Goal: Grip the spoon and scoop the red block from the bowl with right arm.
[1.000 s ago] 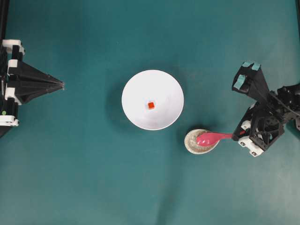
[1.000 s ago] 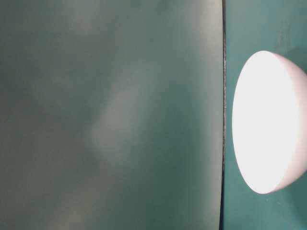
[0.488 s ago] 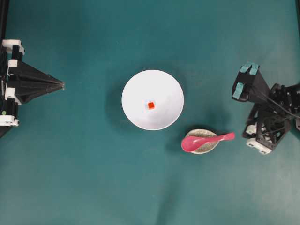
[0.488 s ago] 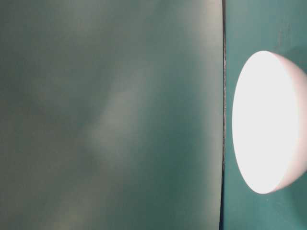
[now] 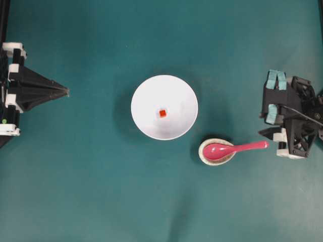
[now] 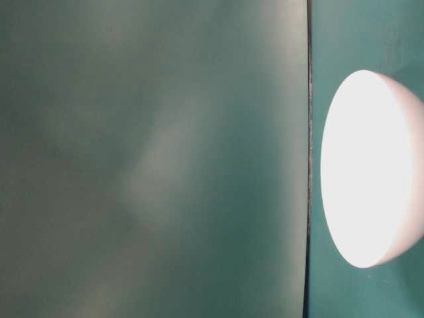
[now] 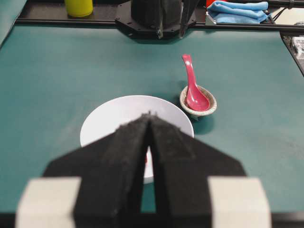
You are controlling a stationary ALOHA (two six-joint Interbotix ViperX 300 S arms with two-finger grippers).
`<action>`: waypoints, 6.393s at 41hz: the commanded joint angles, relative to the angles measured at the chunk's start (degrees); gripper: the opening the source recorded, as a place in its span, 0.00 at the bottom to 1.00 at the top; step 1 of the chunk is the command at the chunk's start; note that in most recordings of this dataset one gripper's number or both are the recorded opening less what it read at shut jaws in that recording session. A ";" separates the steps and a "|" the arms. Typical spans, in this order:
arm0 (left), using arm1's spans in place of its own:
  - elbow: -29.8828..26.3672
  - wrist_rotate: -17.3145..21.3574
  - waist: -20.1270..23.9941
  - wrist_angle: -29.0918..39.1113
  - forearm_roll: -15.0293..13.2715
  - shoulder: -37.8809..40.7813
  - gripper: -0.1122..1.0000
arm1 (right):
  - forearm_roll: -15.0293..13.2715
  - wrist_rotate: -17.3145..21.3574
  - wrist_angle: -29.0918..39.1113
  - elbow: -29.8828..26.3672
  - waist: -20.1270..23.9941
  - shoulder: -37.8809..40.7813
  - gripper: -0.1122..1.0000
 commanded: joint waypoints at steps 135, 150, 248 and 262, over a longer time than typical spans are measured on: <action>-0.18 -0.79 -0.18 0.62 0.09 0.44 0.10 | 18.28 -19.25 -79.19 26.37 5.10 22.50 0.33; -0.26 -0.88 -0.18 0.53 0.09 0.44 0.10 | 18.54 -19.34 -78.84 24.35 5.10 21.88 0.33; -0.35 0.88 -0.18 -0.70 0.26 1.41 0.10 | 18.37 -16.70 20.74 -37.71 -15.82 31.11 0.33; -0.35 1.14 -0.18 -0.70 0.26 1.41 0.10 | 18.28 -16.88 15.47 -38.23 -16.08 33.05 0.33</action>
